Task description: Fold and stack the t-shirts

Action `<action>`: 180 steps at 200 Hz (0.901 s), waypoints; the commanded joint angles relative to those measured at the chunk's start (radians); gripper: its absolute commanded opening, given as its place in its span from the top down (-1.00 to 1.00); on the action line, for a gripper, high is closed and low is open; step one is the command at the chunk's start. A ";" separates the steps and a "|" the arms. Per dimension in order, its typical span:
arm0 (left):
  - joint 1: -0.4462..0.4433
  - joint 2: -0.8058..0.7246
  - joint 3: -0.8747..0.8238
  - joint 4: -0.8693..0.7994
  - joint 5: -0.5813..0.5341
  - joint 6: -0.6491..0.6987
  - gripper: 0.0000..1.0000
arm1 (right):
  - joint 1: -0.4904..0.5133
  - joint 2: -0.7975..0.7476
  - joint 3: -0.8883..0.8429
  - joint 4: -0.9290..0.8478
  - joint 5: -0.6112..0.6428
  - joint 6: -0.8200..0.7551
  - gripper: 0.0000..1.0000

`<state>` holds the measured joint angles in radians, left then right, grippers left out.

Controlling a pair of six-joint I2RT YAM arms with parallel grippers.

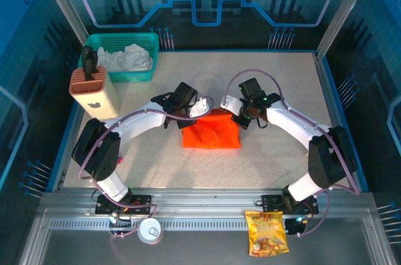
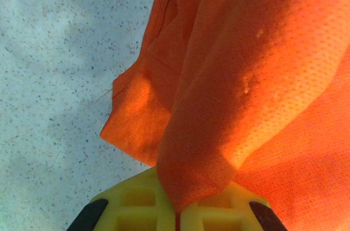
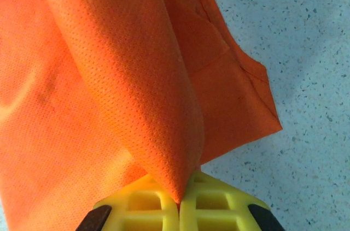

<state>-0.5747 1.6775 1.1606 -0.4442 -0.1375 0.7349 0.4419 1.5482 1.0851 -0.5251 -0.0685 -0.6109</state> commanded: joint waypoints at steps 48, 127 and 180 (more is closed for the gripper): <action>0.046 0.085 -0.018 0.137 0.036 0.005 1.00 | -0.032 0.128 0.128 0.073 -0.035 -0.021 1.00; 0.092 0.204 0.010 0.208 0.044 0.041 1.00 | -0.045 0.377 0.242 0.179 0.107 0.062 1.00; 0.111 0.211 -0.015 0.243 0.047 0.043 1.00 | -0.048 0.479 0.283 0.223 0.173 0.128 1.00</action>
<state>-0.4820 1.8824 1.1557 -0.2241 -0.1154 0.7616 0.4110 1.9850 1.3331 -0.3439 0.0521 -0.5339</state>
